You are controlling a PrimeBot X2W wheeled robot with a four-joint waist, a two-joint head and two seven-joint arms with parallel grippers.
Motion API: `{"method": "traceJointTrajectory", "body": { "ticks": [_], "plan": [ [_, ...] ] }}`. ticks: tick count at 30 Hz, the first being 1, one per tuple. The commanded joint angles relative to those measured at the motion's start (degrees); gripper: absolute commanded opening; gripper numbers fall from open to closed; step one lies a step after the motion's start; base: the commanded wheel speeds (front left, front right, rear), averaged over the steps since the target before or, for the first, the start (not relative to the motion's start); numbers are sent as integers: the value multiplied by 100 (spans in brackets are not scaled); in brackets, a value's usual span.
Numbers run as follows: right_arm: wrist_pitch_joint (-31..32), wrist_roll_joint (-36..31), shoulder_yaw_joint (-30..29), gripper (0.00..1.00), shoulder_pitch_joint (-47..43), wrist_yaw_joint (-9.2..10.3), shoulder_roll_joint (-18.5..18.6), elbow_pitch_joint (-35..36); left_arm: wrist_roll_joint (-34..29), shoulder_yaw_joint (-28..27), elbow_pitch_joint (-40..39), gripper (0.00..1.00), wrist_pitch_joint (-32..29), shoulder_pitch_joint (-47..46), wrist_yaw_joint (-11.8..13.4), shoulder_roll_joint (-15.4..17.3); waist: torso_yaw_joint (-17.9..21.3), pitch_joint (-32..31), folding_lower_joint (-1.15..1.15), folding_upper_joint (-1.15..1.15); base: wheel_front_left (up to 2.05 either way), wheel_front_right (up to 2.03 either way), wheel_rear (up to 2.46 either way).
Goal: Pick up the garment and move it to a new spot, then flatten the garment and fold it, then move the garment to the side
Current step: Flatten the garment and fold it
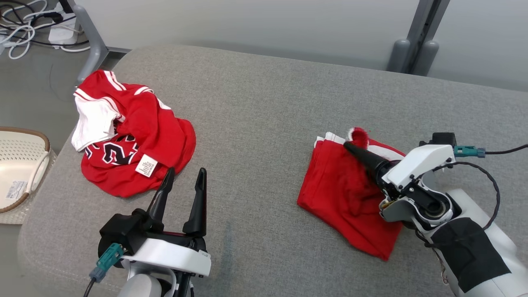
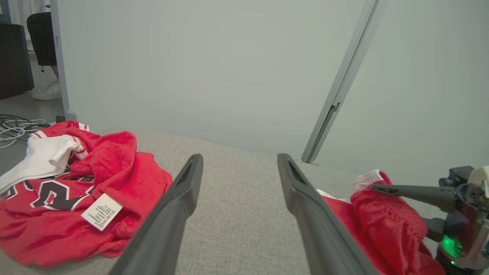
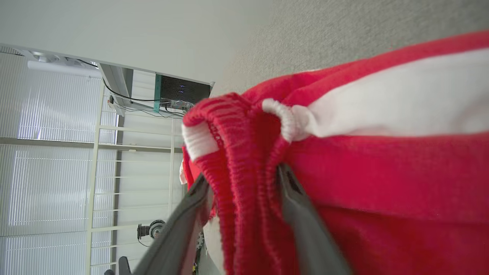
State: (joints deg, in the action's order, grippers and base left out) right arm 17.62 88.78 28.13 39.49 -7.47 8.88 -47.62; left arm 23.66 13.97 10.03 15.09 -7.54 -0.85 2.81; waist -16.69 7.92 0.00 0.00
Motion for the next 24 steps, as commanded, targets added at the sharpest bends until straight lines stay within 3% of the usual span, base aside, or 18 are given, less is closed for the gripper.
{"method": "traceJointTrajectory", "body": {
  "ticks": [1,7,16,24],
  "plan": [
    [-44,15,-22,100,8,-5,-30,133,-15,-33,-6,100,10,-30,36,18,57,-10,0,0,0,0,0],
    [-175,180,-227,100,-247,-4,49,906,-103,-120,52,100,10,-26,-8,18,317,-115,0,0,0,0,0],
    [-726,-21,-518,100,-875,-5,577,2035,-181,-216,72,100,11,37,-71,19,667,-256,0,0,0,0,0],
    [-1640,-872,-421,100,-1468,-5,1112,2791,-270,-388,3,100,10,109,-103,18,927,-343,0,0,0,0,0]
  ]
}}
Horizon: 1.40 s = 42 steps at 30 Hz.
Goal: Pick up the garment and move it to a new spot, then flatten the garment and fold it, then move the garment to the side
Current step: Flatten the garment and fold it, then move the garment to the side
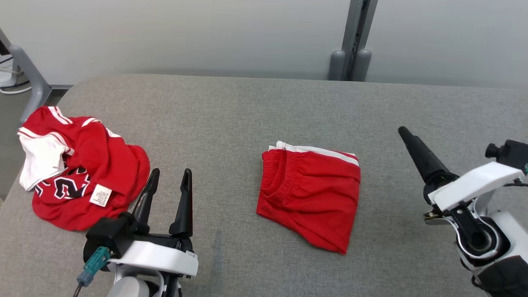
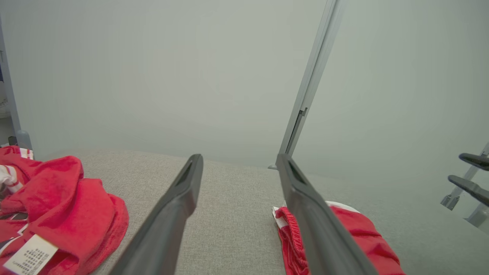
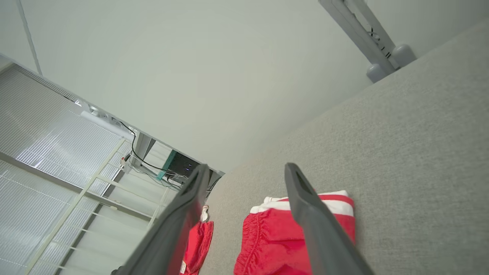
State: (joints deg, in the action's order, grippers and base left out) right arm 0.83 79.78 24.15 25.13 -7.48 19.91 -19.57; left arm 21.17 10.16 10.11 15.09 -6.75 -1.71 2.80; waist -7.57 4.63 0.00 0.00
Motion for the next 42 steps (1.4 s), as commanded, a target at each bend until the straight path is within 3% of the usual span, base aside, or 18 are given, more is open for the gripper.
{"method": "traceJointTrajectory", "body": {
  "ticks": [1,7,11,22,30,42],
  "plan": [
    [-171,-158,-8,100,-91,-4,78,57,-37,-29,-10,100,10,50,-20,19,44,-36,0,0,0,0,0],
    [-1279,-1468,75,100,-310,-3,393,179,-125,-285,-81,100,10,170,-17,19,306,-104,0,0,0,0,0],
    [-1577,-2648,-343,100,-428,-3,362,100,-173,-416,-155,100,10,205,25,18,473,-115,0,0,0,0,0],
    [-1604,-5857,-2105,100,-1592,-2,-958,910,-942,-731,-226,100,10,284,116,25,681,-79,0,0,0,0,0],
    [-1606,-6446,-2245,100,-1684,-2,-1304,624,-988,-740,-157,100,10,302,155,19,651,-48,0,0,0,0,0],
    [-1606,-6551,-2238,100,-1634,-2,-1343,481,-938,-599,-106,100,10,267,191,19,601,-108,0,0,0,0,0]
  ]
}}
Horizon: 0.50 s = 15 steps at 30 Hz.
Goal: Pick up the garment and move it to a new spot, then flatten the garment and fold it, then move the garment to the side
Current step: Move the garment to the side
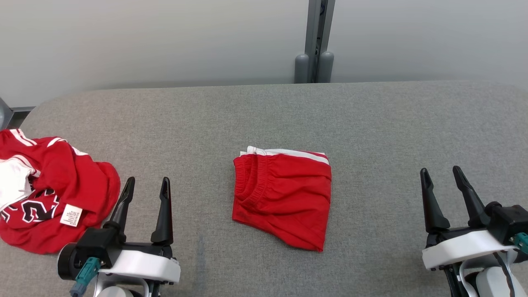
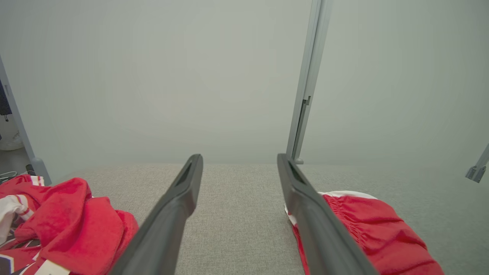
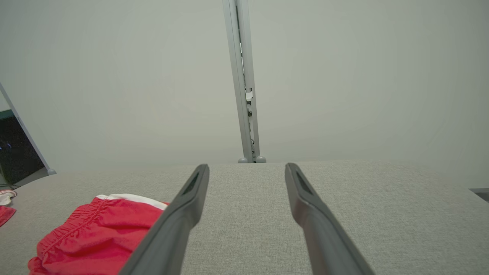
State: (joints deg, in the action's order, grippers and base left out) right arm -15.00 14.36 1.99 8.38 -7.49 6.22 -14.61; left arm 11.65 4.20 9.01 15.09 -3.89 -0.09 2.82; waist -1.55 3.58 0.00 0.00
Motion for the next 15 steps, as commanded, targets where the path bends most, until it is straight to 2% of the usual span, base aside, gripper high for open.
{"method": "traceJointTrajectory", "body": {
  "ticks": [1,11,15],
  "plan": [
    [-24,-17,-23,100,40,-1,28,-23,18,-2,10,100,10,-23,27,17,-4,-7,0,0,0,0,0],
    [-24,-77,-4,100,38,-1,21,-149,65,75,89,100,10,9,51,17,-71,-74,0,0,0,0,0],
    [-24,-12,182,100,94,-1,-8,-284,99,67,105,100,10,26,68,16,-104,-60,0,0,0,0,0]
  ]
}}
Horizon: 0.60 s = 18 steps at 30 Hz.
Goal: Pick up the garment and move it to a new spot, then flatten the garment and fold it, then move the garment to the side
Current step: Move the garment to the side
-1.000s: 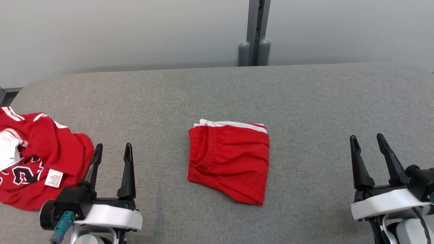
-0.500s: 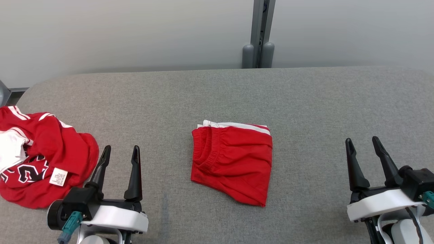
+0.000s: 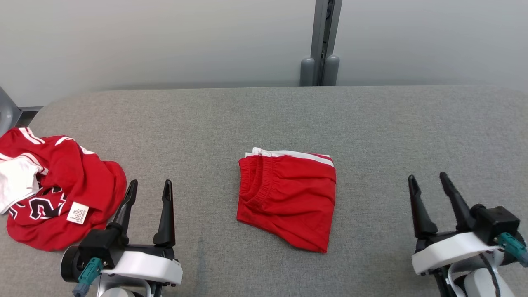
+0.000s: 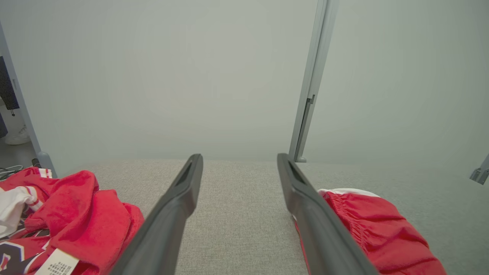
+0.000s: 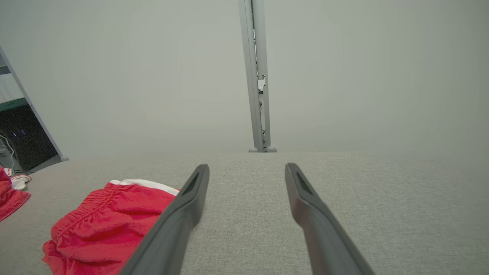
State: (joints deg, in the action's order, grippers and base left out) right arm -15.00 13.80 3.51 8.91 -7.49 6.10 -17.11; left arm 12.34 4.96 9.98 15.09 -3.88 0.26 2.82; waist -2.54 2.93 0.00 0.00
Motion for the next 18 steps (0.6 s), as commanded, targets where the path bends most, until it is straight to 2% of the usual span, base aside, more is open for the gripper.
{"method": "traceJointTrajectory", "body": {
  "ticks": [1,6,12,18],
  "plan": [
    [-20,104,130,100,76,-1,-3,-180,31,-7,15,100,10,24,32,16,-12,13,0,0,0,0,0],
    [516,593,640,100,622,-1,-22,-856,85,67,31,100,10,-86,37,17,-104,95,0,0,0,0,0],
    [1813,1459,1214,100,1369,-1,59,-1608,150,180,58,100,10,-164,48,19,-362,183,0,0,0,0,0],
    [3054,2126,1235,100,1835,-2,55,-2237,253,249,66,100,10,-126,90,17,-716,194,0,0,0,0,0]
  ]
}}
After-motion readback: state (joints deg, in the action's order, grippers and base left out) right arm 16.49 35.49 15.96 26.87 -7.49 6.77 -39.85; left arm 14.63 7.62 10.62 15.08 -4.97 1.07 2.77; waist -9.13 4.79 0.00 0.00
